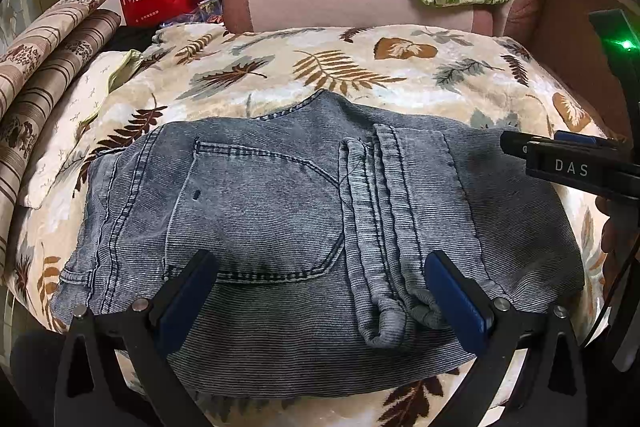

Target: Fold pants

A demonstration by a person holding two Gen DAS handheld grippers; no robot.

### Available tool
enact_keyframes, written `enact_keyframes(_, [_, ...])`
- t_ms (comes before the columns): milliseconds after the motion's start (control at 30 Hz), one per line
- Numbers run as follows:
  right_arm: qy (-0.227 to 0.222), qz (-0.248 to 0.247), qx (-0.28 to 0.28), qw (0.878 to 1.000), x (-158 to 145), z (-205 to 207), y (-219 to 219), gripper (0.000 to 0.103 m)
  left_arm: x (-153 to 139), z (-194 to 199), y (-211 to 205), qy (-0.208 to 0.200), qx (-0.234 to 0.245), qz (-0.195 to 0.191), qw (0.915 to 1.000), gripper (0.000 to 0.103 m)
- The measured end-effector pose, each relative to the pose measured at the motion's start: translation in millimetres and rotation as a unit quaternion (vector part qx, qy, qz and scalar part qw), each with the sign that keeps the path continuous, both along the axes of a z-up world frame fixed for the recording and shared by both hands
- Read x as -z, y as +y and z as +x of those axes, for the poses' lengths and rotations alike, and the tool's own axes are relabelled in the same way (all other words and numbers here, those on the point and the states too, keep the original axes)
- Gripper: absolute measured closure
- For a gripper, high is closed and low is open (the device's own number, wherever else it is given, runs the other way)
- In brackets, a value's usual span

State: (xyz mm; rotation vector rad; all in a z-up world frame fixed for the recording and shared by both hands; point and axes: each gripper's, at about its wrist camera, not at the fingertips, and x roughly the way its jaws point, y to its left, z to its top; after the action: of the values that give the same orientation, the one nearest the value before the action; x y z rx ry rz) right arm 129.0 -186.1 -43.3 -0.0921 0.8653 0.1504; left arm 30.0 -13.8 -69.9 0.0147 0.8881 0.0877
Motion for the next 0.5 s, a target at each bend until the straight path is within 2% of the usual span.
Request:
enact_keyframes(300, [0.002, 0.000, -0.003, 1.000, -1, 0, 1, 0.017, -13, -7, 14, -0.018, -0.015, -0.010, 0.9997, 0.000])
enact_keyframes(400, [0.007, 0.023, -0.018, 1.000, -8, 1, 5, 0.017, -23, -16, 34, -0.031, -0.038, -0.019, 0.9986, 0.000])
enact_keyframes(467, [0.001, 0.013, -0.029, 0.999, -12, 2, 15, 0.017, -27, -22, 51, -0.034, -0.057, -0.030, 0.9973, 0.000])
enact_keyframes(500, [0.009, 0.008, -0.041, 0.999, -8, 5, 21, 0.011, -29, -27, 62, -0.037, -0.069, -0.038, 0.9962, 0.000])
